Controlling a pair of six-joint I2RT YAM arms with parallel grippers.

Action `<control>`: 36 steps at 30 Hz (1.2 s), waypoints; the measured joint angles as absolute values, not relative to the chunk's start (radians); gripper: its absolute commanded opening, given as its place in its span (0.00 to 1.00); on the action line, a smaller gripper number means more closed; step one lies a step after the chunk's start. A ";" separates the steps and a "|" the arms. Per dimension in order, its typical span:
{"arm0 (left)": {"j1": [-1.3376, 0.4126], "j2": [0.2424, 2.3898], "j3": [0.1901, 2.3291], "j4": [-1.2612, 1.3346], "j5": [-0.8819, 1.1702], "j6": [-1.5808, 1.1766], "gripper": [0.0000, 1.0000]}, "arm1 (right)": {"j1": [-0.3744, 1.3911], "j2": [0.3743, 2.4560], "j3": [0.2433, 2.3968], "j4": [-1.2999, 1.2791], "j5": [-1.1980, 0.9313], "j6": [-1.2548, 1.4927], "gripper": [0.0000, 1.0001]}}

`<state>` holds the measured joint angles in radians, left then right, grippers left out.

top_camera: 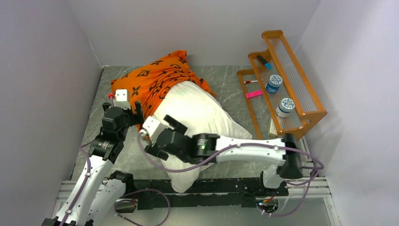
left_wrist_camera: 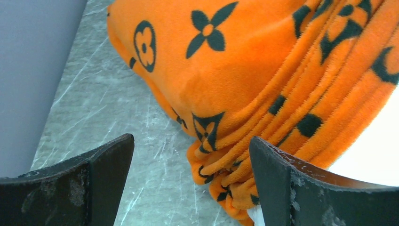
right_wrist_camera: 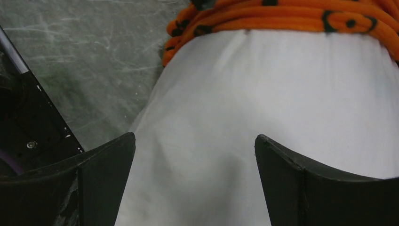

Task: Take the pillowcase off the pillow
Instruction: Remove the pillow from the pillowcase.

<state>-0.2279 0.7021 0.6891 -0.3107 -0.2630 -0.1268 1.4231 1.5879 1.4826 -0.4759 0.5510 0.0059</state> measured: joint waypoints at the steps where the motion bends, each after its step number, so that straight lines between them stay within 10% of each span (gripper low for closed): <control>1: -0.228 0.696 0.689 -0.315 -0.279 -0.130 0.97 | 1.439 1.622 1.506 -0.477 0.564 -0.004 1.00; 21: -0.226 0.658 0.689 -0.355 -0.545 -0.177 0.97 | 1.495 2.060 1.673 -0.572 0.870 -0.085 0.98; 36: -0.227 0.678 0.689 -0.339 -0.382 -0.149 0.96 | 1.286 1.690 1.298 -0.388 0.736 0.044 0.00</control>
<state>-0.2268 0.6781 0.6891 -0.3389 -0.3820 -0.1493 1.2861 1.6901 1.2976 -0.3882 0.7364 0.0437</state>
